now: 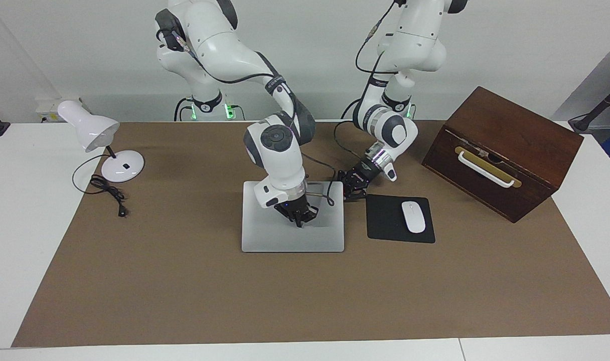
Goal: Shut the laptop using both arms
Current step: 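Push the laptop screen down toward the keyboard with the right gripper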
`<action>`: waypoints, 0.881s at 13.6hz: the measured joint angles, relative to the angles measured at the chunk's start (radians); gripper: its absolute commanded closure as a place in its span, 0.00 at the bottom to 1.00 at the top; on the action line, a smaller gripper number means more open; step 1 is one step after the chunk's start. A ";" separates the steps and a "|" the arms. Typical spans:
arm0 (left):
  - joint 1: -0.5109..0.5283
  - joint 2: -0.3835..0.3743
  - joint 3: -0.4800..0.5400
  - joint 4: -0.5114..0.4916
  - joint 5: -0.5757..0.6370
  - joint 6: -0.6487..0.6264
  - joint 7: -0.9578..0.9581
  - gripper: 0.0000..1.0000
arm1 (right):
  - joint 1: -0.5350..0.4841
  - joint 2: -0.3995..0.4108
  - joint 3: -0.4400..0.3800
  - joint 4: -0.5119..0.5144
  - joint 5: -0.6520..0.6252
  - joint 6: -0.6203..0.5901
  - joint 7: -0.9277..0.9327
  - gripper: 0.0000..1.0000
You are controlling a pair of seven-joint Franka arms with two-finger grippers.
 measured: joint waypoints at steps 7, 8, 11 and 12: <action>0.000 0.000 0.000 0.000 0.000 0.000 0.000 1.00 | 0.000 -0.001 0.005 -0.040 0.000 0.053 0.008 1.00; 0.000 0.000 0.000 0.000 0.000 0.000 0.000 1.00 | 0.000 -0.001 0.005 -0.042 0.000 0.056 0.008 1.00; 0.000 0.000 0.000 0.000 0.000 0.000 0.000 1.00 | 0.000 -0.001 0.006 -0.056 0.000 0.072 0.008 1.00; 0.000 0.000 0.000 0.000 0.000 0.000 0.000 1.00 | 0.000 -0.001 0.007 -0.061 0.000 0.078 0.008 1.00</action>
